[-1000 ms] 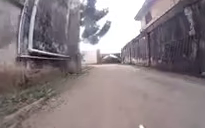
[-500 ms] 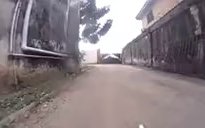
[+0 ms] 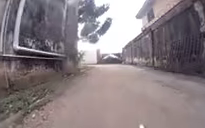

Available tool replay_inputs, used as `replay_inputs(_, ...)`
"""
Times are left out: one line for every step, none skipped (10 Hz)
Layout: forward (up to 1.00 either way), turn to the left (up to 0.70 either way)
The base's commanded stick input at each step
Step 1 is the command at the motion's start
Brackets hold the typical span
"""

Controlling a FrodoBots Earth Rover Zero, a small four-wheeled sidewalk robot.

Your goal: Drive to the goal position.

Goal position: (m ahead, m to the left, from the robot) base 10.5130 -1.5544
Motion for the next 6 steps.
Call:
replay_inputs(0.5,0.0)
replay_inputs(0.5,0.0)
replay_inputs(0.5,0.0)
replay_inputs(0.5,0.0)
replay_inputs(0.5,0.0)
replay_inputs(0.5,-0.06)
